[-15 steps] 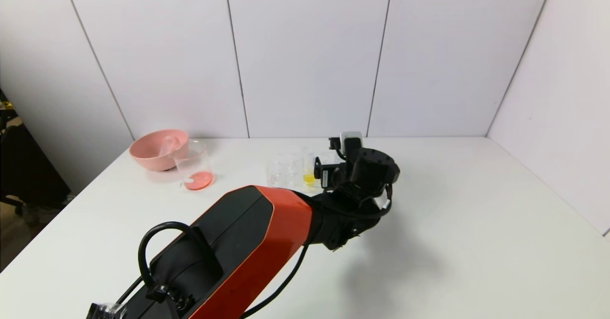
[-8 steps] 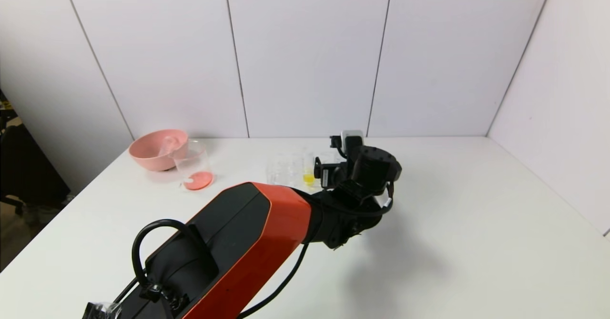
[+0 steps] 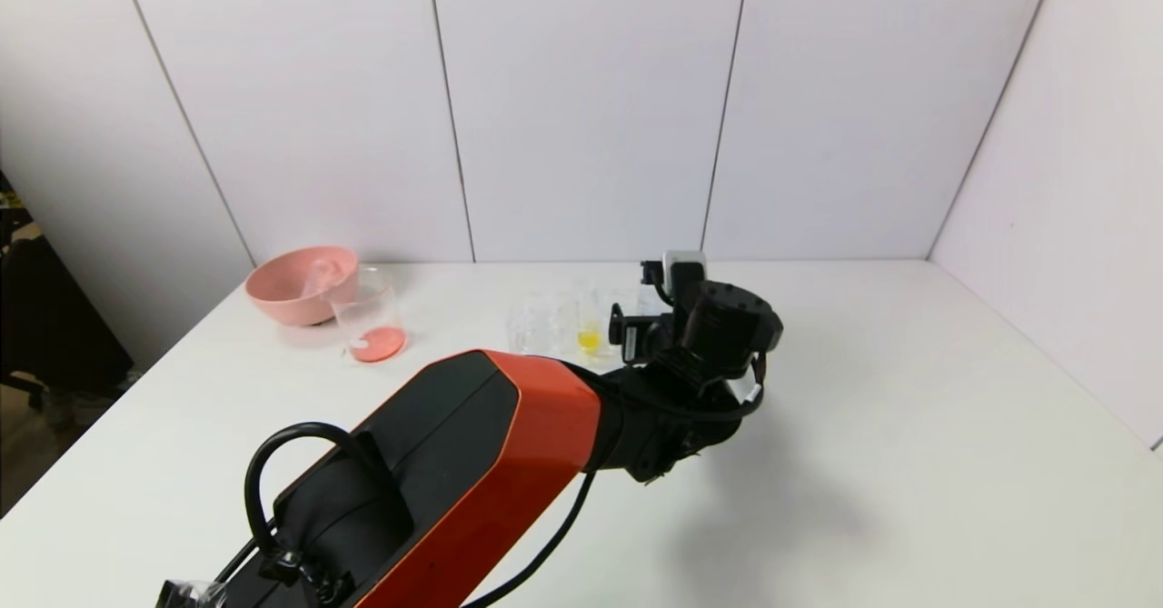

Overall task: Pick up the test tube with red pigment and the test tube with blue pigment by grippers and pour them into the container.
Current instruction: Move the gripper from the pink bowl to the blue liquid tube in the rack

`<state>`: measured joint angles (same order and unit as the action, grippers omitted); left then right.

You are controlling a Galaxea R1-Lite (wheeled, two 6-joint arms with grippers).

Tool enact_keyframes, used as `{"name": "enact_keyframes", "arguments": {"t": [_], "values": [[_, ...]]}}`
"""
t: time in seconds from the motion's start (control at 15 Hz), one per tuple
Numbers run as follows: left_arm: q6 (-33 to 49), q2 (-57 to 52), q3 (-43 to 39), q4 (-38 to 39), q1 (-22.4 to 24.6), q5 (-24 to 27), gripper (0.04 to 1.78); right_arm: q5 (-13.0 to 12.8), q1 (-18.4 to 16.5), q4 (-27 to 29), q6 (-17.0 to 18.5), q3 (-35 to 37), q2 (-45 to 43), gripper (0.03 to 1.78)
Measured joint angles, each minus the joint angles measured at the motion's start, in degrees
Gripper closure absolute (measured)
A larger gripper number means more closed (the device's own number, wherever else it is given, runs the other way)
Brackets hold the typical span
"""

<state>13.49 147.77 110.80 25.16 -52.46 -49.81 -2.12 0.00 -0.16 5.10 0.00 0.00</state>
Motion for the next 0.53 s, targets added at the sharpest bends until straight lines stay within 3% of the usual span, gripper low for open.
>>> {"name": "enact_keyframes", "arguments": {"t": [0.53], "values": [[0.1,2.1,0.7,0.9,0.7,-0.1,0.06,0.0,0.0,0.0,0.0,0.0,0.0,0.04]]}}
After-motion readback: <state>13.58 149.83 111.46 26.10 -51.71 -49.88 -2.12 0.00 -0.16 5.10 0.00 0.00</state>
